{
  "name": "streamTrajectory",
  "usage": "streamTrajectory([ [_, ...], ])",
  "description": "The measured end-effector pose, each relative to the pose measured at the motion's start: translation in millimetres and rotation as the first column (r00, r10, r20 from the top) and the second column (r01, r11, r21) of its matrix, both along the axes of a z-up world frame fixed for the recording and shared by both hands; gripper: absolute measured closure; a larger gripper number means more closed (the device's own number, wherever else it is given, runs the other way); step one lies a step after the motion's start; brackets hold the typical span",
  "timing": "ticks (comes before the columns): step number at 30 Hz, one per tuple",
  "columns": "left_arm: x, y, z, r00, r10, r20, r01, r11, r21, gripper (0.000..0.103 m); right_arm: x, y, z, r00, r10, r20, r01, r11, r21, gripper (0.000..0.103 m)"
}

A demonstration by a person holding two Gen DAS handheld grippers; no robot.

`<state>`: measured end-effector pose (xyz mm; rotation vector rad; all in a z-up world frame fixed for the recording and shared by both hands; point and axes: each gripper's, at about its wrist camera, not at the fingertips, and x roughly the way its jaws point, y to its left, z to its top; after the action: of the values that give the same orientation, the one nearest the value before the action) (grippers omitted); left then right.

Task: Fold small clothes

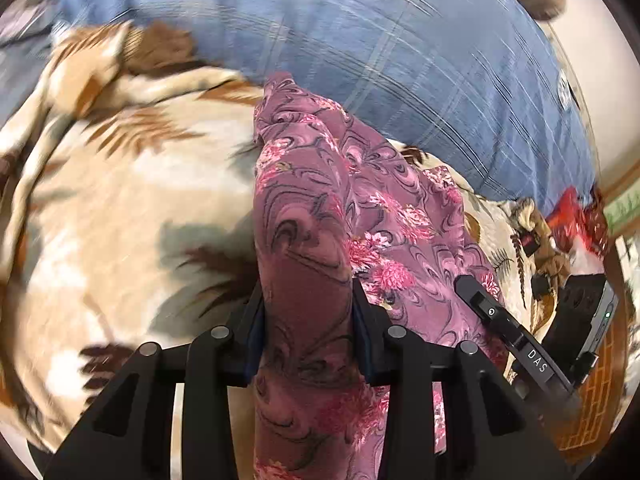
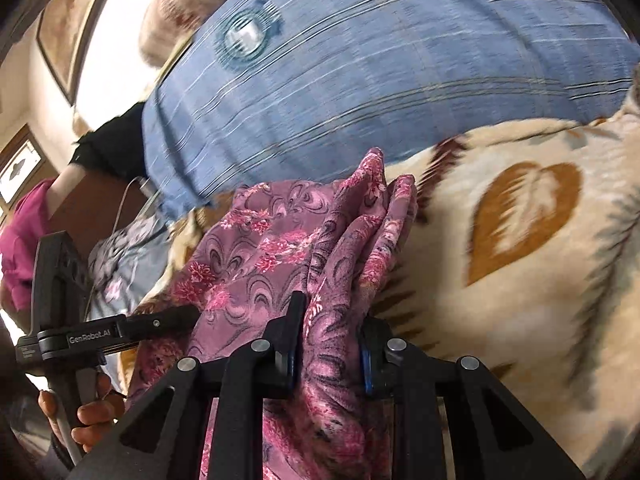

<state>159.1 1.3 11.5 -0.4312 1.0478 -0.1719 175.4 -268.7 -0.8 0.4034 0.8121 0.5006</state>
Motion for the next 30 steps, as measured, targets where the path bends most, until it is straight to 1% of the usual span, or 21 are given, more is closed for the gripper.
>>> streamTrajectory([
  [3, -15.7, 14.7, -8.1, 1.0, 0.021, -0.006, -0.021, 0.999, -0.024, 0.068, -10.2, 14.9, -5.2, 0.999, 0.043, -0.005, -0.043, 0.999, 0.025, 0.081],
  [6, -26.0, 25.9, -26.4, 0.999, 0.03, -0.034, -0.032, 0.998, -0.048, 0.066, -19.9, 21.5, -17.0, 0.997, 0.07, -0.017, -0.069, 0.996, 0.06, 0.08],
  [7, -26.1, 28.7, -36.1, 0.998, 0.034, -0.056, -0.037, 0.998, -0.049, 0.064, -21.8, 24.1, -22.5, 0.997, 0.073, -0.025, -0.071, 0.996, 0.06, 0.08],
  [9, -25.6, 33.1, -51.0, 0.996, 0.036, -0.081, -0.043, 0.996, -0.075, 0.052, -23.1, 23.8, -40.0, 0.996, 0.062, -0.061, -0.06, 0.997, 0.041, 0.079],
  [10, -26.9, 36.4, -55.6, 0.996, 0.038, -0.076, -0.046, 0.994, -0.102, 0.049, -23.1, 20.8, -49.8, 0.995, 0.051, -0.08, -0.047, 0.998, 0.043, 0.076],
  [11, -28.0, 38.8, -57.2, 0.997, 0.035, -0.073, -0.044, 0.992, -0.115, 0.045, -23.9, 16.0, -56.7, 0.995, 0.047, -0.092, -0.041, 0.997, 0.068, 0.076],
  [12, -29.1, 41.7, -58.1, 0.997, 0.026, -0.071, -0.034, 0.992, -0.123, 0.042, -24.3, 9.7, -60.2, 0.994, 0.044, -0.097, -0.034, 0.994, 0.106, 0.076],
  [13, -30.7, 43.7, -57.0, 0.998, 0.019, -0.067, -0.027, 0.991, -0.129, 0.042, -24.6, 6.2, -61.0, 0.994, 0.042, -0.104, -0.028, 0.991, 0.13, 0.075],
  [15, -34.3, 51.7, -52.6, 0.999, 0.005, -0.049, -0.012, 0.988, -0.153, 0.042, -24.8, -0.6, -55.8, 0.992, 0.038, -0.12, -0.021, 0.989, 0.145, 0.075],
  [16, -36.5, 57.3, -46.8, 1.0, 0.005, -0.023, -0.009, 0.987, -0.16, 0.042, -24.9, -5.9, -50.5, 0.993, 0.014, -0.117, 0.004, 0.989, 0.147, 0.074],
  [17, -37.1, 61.6, -41.1, 1.0, 0.014, 0.003, -0.014, 0.988, -0.151, 0.042, -24.6, -11.3, -46.2, 0.994, -0.018, -0.105, 0.033, 0.988, 0.148, 0.069],
  [18, -35.8, 64.7, -34.5, 0.999, 0.027, 0.032, -0.023, 0.991, -0.13, 0.042, -23.3, -17.8, -39.4, 0.994, -0.064, -0.087, 0.076, 0.986, 0.146, 0.068],
  [19, -30.2, 65.1, -25.9, 0.997, 0.035, 0.062, -0.029, 0.995, -0.093, 0.042, -19.1, -20.8, -34.3, 0.994, -0.085, -0.073, 0.096, 0.983, 0.155, 0.067],
  [21, -16.8, 65.0, -20.0, 0.996, 0.035, 0.08, -0.029, 0.997, -0.064, 0.042, -3.8, -18.2, -26.3, 0.994, -0.086, -0.064, 0.095, 0.981, 0.169, 0.067],
  [24, 12.6, 57.1, -13.8, 0.996, 0.014, 0.087, -0.009, 0.998, -0.059, 0.042, 20.6, 0.8, -24.0, 0.996, -0.065, -0.063, 0.073, 0.988, 0.134, 0.067],
  [26, 34.5, 48.1, -11.0, 0.995, -0.001, 0.095, 0.004, 1.0, -0.023, 0.042, 35.6, 11.2, -25.8, 0.996, -0.046, -0.07, 0.054, 0.992, 0.114, 0.067],
  [27, 45.9, 43.0, -11.3, 0.995, -0.006, 0.096, 0.005, 1.0, 0.01, 0.042, 43.5, 18.6, -27.0, 0.996, -0.036, -0.078, 0.043, 0.995, 0.092, 0.073],
  [28, 60.3, 37.2, -12.5, 0.996, -0.005, 0.092, 0.0, 0.998, 0.056, 0.042, 47.4, 24.8, -26.5, 0.997, -0.036, -0.072, 0.04, 0.997, 0.06, 0.088],
  [29, 71.2, 33.2, -15.4, 0.996, -0.005, 0.086, -0.003, 0.996, 0.091, 0.042, 49.5, 26.8, -25.7, 0.998, -0.038, -0.059, 0.041, 0.998, 0.042, 0.095],
  [30, 83.0, 29.2, -20.4, 0.997, 0.0, 0.073, -0.01, 0.991, 0.136, 0.042, 52.2, 28.9, -25.4, 0.998, -0.049, -0.045, 0.05, 0.999, 0.014, 0.096],
])
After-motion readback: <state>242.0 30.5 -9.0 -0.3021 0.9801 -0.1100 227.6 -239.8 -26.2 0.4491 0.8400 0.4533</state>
